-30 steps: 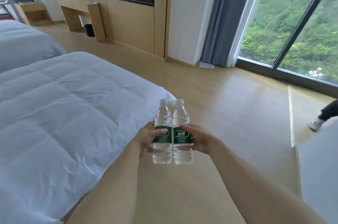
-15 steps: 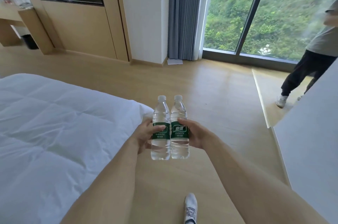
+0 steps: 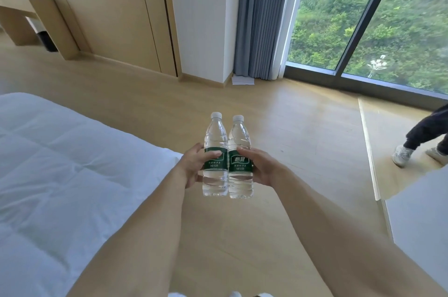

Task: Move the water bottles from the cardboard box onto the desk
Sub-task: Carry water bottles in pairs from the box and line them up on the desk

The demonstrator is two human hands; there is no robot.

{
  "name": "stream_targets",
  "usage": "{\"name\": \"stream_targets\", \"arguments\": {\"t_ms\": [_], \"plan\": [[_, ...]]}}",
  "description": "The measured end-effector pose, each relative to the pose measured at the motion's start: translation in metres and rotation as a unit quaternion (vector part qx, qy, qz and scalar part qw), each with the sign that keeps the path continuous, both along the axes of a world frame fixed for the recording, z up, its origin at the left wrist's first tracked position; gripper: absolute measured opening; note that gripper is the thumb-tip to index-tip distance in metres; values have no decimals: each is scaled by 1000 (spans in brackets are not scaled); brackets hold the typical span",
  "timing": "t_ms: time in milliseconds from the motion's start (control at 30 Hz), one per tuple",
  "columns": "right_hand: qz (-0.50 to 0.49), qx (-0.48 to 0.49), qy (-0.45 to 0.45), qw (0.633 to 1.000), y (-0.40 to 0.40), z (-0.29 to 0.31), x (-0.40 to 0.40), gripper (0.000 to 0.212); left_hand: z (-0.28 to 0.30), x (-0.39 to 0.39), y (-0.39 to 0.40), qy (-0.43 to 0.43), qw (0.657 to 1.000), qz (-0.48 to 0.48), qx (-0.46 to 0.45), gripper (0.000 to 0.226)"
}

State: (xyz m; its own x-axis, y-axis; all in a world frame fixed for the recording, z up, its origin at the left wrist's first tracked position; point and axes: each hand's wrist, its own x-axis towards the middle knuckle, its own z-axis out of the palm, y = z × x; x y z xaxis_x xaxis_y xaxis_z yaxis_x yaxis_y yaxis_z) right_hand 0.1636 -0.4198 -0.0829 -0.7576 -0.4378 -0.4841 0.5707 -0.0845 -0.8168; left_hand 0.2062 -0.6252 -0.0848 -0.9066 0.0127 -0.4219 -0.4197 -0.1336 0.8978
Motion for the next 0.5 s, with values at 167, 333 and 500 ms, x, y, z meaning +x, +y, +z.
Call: {"name": "stream_targets", "arguments": {"t_ms": [167, 333, 500], "plan": [[8, 3, -12, 1000, 0, -3, -71, 40, -4, -69, 0, -11, 1000, 2, -3, 42], [2, 26, -14, 1000, -14, -14, -151, 40, -18, -153, -14, -10, 1000, -2, 0, 44], [-13, 52, -15, 998, -43, -17, -255, 41, -26, -260, -45, -2, 1000, -14, 24, 45]]}}
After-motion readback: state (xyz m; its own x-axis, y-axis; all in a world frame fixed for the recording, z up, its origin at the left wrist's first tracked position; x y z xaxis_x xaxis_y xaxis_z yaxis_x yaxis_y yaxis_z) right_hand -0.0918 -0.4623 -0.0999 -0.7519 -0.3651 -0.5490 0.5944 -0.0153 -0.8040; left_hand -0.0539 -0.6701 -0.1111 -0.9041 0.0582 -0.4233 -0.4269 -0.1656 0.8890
